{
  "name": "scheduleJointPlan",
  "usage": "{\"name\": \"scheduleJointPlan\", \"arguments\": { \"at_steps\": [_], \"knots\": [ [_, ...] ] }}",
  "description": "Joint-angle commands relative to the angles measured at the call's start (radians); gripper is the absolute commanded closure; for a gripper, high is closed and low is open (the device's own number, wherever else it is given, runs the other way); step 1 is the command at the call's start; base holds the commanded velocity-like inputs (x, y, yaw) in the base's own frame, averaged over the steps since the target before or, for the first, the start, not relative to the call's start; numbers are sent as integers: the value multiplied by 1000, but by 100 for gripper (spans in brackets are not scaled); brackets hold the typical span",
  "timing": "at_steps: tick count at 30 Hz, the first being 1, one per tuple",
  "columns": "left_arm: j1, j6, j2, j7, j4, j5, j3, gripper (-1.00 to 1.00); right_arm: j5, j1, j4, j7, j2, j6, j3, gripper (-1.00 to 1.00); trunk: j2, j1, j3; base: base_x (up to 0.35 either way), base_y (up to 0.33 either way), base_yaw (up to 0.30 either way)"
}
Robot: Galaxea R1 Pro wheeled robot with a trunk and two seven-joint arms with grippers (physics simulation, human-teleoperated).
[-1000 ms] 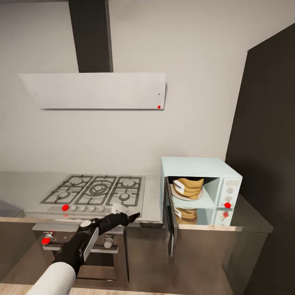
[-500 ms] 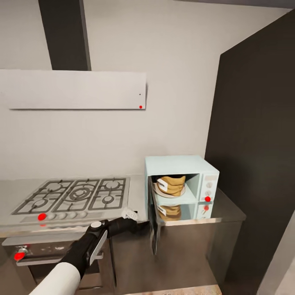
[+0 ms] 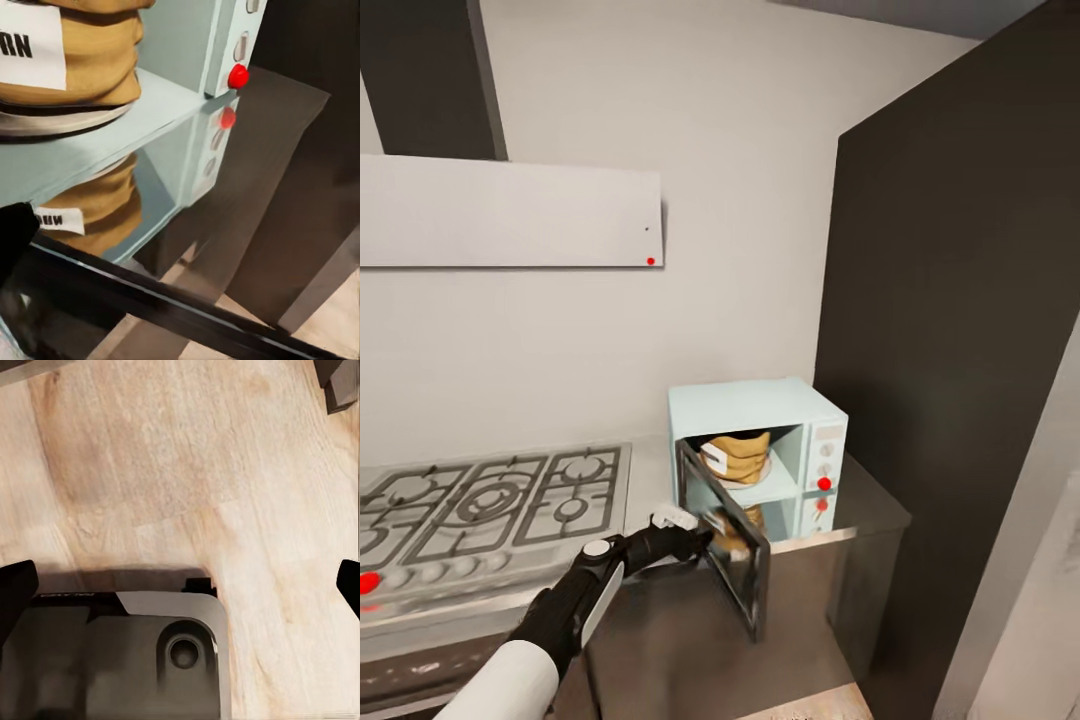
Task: In the kitchen, take the popcorn bag from the countertop, put it into the microwave, and heat it until the popcorn is cooked so the cooked popcorn ends up inside the bag.
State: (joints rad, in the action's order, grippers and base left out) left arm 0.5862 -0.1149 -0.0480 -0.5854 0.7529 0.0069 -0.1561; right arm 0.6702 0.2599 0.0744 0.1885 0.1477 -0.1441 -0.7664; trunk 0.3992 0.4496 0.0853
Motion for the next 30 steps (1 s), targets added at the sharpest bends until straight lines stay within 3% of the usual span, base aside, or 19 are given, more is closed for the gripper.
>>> {"name": "scheduleJointPlan", "arguments": {
  "at_steps": [1, 10, 14, 16, 26, 30],
  "knots": [
    [0, -9, -1, -3, 2, 3, 1, -100, 3, 1, 4, 0, 1, -5, -5, -100, 1, 0, 0, 2, 0, -294],
    [0, -9, -3, 57, 1, 3, 1, -100, 3, 1, 4, 0, 1, -5, -5, -100, 1, 0, 0, 137, -114, -287],
    [0, -11, -36, 164, -1, 3, 0, -100, 3, 1, 4, 0, 1, -5, -5, -100, 1, 0, 0, 6, -5, -286],
    [0, -10, -45, 187, -1, 2, -2, -100, 3, 1, 4, 0, 1, -5, -5, -100, 1, 0, 0, 1, -1, -271],
    [0, 3, -52, 195, 2, 2, -3, -100, 3, 1, 4, 0, 1, -5, -5, -100, 1, 0, 0, 2, 0, -170],
    [0, 3, -52, 196, 2, 2, -3, -100, 3, 1, 4, 0, 1, -5, -5, -100, 1, 0, 0, 234, 0, -34]
  ]
}}
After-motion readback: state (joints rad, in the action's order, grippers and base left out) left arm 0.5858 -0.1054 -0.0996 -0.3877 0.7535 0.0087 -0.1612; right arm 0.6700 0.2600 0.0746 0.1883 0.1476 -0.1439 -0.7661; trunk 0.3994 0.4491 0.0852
